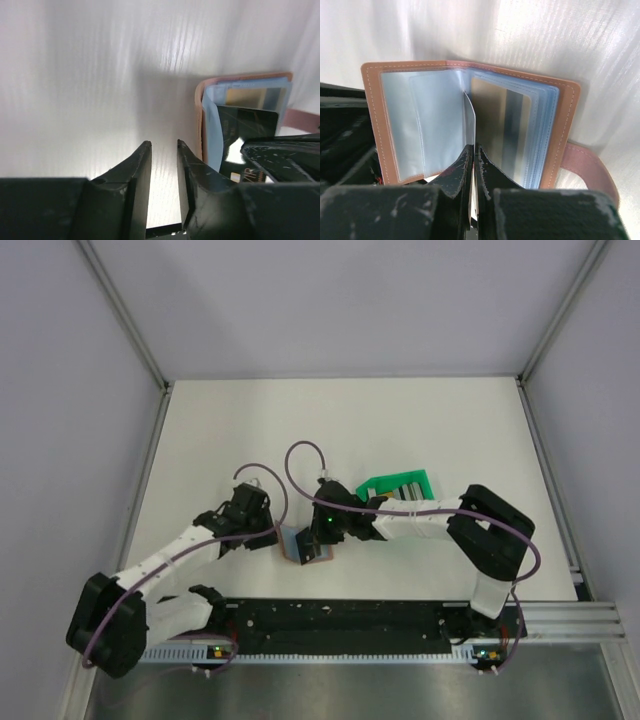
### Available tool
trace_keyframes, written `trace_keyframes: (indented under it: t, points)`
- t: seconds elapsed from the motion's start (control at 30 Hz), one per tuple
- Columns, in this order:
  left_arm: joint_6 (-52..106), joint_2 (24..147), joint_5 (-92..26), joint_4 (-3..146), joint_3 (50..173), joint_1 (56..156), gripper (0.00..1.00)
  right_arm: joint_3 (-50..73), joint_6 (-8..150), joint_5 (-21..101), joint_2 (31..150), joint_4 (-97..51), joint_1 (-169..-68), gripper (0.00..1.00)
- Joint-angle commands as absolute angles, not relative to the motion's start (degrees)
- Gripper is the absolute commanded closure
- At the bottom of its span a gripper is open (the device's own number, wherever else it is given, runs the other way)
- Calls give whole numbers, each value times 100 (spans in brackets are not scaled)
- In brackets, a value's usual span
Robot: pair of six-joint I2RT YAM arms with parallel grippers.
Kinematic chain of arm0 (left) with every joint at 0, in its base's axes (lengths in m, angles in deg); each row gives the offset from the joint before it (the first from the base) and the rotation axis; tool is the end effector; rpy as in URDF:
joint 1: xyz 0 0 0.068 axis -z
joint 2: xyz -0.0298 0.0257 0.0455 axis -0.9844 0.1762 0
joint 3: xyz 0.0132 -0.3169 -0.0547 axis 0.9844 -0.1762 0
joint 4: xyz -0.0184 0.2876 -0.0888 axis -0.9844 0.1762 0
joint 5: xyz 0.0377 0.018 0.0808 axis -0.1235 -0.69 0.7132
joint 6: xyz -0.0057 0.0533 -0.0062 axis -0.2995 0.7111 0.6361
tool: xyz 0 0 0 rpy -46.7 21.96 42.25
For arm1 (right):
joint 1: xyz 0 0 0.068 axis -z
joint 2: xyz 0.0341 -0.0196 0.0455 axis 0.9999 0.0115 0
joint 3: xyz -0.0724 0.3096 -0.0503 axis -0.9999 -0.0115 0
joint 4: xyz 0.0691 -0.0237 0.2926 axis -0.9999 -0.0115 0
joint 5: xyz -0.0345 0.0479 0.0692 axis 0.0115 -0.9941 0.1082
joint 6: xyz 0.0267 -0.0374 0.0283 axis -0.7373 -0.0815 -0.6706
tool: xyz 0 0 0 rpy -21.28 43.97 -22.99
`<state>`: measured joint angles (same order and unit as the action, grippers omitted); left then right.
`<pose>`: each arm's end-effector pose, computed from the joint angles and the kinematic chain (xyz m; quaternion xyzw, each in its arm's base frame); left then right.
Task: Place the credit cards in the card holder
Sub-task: Open the card holder at the center of the board.
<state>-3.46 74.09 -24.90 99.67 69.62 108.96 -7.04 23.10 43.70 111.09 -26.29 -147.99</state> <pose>0.1835 -0.1023 0.1913 -0.1085 0.9590 -0.1527 0.2127 0.2084 0.3464 0.1800 -0.0445 0.9327 0.3151 0.1695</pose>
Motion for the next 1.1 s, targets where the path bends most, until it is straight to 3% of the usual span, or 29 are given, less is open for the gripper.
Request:
trace_keyframes:
  t: [0.0, 0.13, 0.23, 0.3, 0.43, 0.67, 0.83, 1.0, 1.07]
  points:
    - [-334, 6645, -1808, 10685, 7359, 10789, 65, -543, 2398, 4670, 11256, -3008, -14875, 100]
    - [-422, 5961, -1728, 10704, 7246, 10771, 54, -543, 2407, 4635, 11274, -3008, -14875, 100]
    - [-562, 5573, -1737, 10702, 7122, 10763, 52, -543, 2416, 4618, 11291, -3025, -14867, 100]
    - [-571, 5423, -1868, 10528, 6965, 10771, 45, -534, 2433, 4600, 11282, -3008, -14867, 100]
    - [-642, 5457, -2666, 10010, 6587, 10763, 44, -534, 2425, 4565, 11291, -3008, -14875, 100]
    - [-826, 5730, -3064, 9473, 6077, 10763, 40, -534, 2425, 4556, 11274, -3008, -14867, 100]
    - [-940, 5800, -3187, 9113, 5822, 10763, 57, -525, 2425, 4538, 11256, -2981, -14867, 100]
    - [-958, 6063, -3258, 8927, 5768, 10763, 98, -473, 2538, 4451, 11099, -2920, -14867, 100]
    - [-906, 6116, -3196, 8980, 5804, 10754, 100, -446, 2635, 4547, 10801, -2920, -14849, 100]
